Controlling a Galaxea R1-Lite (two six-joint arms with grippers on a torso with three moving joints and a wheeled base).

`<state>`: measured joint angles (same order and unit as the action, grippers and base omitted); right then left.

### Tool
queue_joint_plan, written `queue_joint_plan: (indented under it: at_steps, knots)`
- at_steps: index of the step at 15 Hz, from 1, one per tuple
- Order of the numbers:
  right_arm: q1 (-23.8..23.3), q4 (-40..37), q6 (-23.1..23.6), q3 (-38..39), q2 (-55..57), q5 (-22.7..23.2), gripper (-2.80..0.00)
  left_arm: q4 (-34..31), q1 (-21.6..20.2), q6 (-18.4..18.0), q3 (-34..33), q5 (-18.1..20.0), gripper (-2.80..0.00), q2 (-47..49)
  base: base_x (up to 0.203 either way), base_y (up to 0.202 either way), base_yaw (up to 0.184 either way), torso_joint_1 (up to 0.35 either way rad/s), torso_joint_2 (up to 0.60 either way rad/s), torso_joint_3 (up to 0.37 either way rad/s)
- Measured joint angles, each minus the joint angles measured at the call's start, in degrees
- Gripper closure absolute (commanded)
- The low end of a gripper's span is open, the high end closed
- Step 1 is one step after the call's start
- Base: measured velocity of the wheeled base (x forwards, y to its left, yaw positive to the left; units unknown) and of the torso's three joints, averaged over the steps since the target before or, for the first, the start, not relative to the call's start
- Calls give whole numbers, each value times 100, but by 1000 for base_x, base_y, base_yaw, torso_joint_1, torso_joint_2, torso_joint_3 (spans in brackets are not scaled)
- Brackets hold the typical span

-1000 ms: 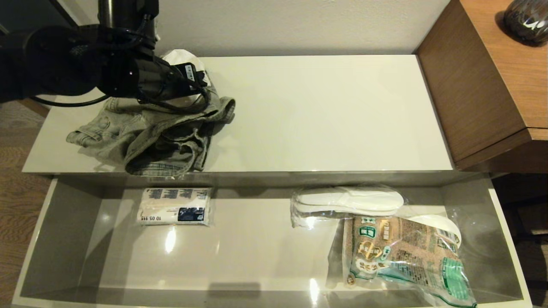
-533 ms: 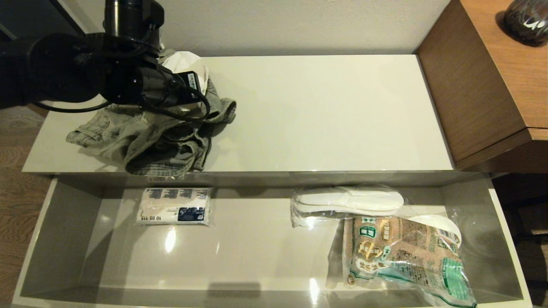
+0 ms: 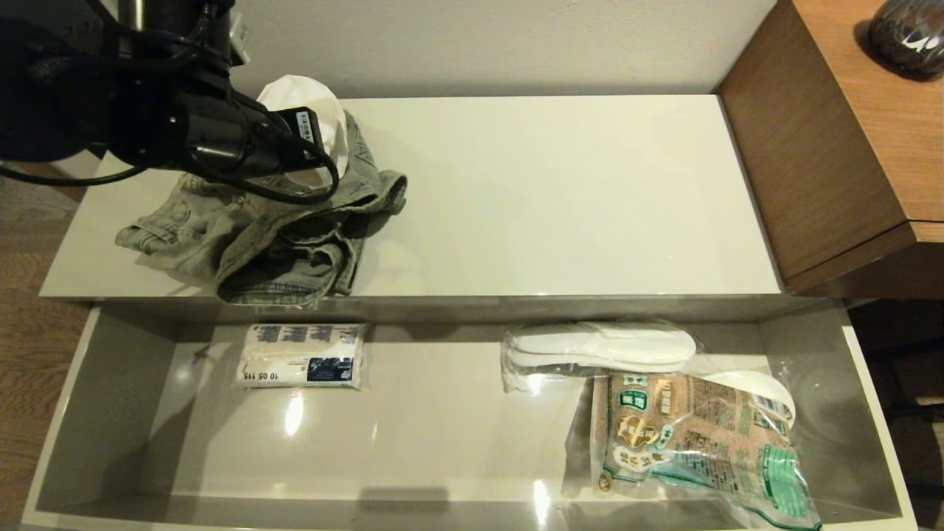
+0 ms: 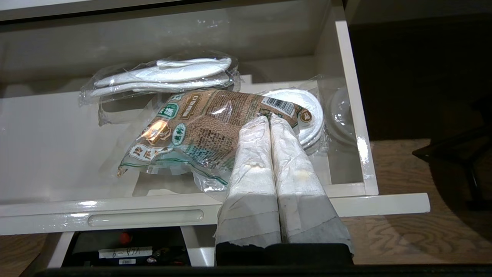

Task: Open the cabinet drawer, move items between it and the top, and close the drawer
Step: Pick up the roll paper on the table, then put the roll paper in the drawer

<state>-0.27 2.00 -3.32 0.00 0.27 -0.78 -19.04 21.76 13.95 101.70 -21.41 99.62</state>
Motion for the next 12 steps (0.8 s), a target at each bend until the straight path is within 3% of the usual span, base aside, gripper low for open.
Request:
queue_joint_plan:
  at_steps: [3,8,10,12]
  knots:
    - [0,6,-1,0,0,-1,0,-427,27,-15,-567,29,0,-581,0,0,0,0,0,0]
    - [0,-2,2,0,0,1,0,-1785,36,-77,-2249,113,0,-3004,0,0,0,0,0,0]
    - [0,4,2,0,0,-4,0,-2576,-5,-266,-2683,421,0,-3898,0,0,0,0,0,0]
    - [0,1,2,0,0,1,0,-3365,-34,-823,-2973,1096,0,-4560,0,0,0,0,0,0]
